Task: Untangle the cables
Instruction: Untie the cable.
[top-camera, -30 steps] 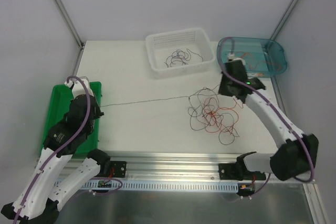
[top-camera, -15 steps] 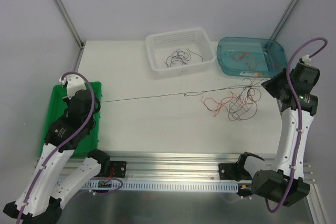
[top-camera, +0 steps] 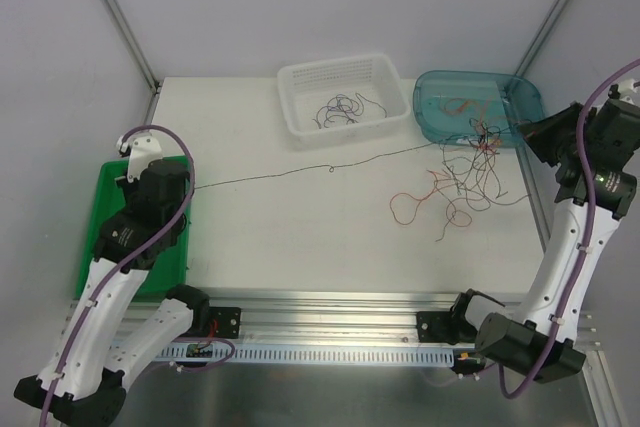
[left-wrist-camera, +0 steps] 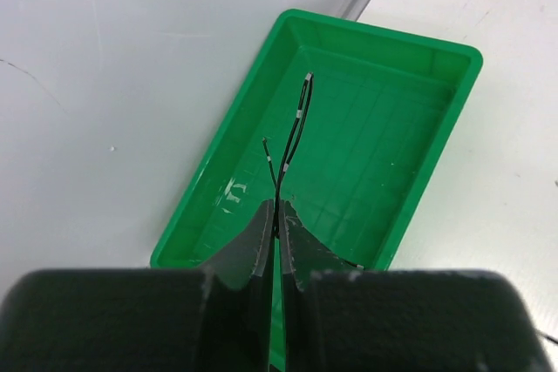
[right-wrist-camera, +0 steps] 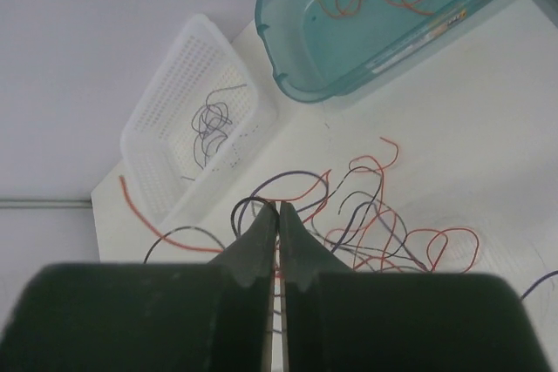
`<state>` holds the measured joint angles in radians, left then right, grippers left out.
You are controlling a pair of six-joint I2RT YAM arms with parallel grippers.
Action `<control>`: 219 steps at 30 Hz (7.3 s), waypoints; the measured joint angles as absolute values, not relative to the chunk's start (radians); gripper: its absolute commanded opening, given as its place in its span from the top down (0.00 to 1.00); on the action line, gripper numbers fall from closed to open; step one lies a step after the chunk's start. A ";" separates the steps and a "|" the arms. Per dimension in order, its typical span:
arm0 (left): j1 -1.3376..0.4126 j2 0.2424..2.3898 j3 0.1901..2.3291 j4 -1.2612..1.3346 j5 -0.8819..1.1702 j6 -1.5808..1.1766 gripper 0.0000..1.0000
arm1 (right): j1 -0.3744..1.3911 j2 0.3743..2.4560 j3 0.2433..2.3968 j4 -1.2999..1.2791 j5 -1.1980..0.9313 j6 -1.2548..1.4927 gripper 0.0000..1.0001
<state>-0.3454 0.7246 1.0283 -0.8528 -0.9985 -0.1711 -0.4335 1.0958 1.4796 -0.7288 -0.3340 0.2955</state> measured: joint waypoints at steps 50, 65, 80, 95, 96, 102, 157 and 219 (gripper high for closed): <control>-0.462 1.036 0.576 0.392 0.732 -0.303 0.25 | 0.375 0.982 1.216 -0.689 -0.900 -0.177 0.99; -0.575 0.781 0.524 0.324 0.390 -0.244 0.23 | 0.585 1.229 1.214 -0.827 -0.479 -0.211 0.40; -0.633 1.098 0.573 0.192 0.238 -0.255 0.24 | 0.575 1.169 0.803 -0.606 -0.086 0.088 0.37; -0.642 1.566 0.763 0.286 0.204 -0.144 0.30 | 0.674 1.481 0.904 -0.368 -0.096 0.191 0.40; -0.642 1.573 0.764 0.295 0.215 -0.136 0.31 | 0.674 1.511 0.915 -0.366 -0.089 0.196 0.46; -0.642 1.610 0.797 0.327 0.307 -0.098 0.32 | 0.675 1.579 0.924 -0.407 -0.025 0.171 0.92; -0.573 1.414 0.741 0.238 0.030 -0.524 1.00 | 0.328 1.118 0.803 -0.537 -0.066 0.090 0.99; -0.597 0.859 0.948 -0.412 0.139 -0.337 1.00 | 0.824 1.378 1.102 -0.161 -0.525 -0.174 0.99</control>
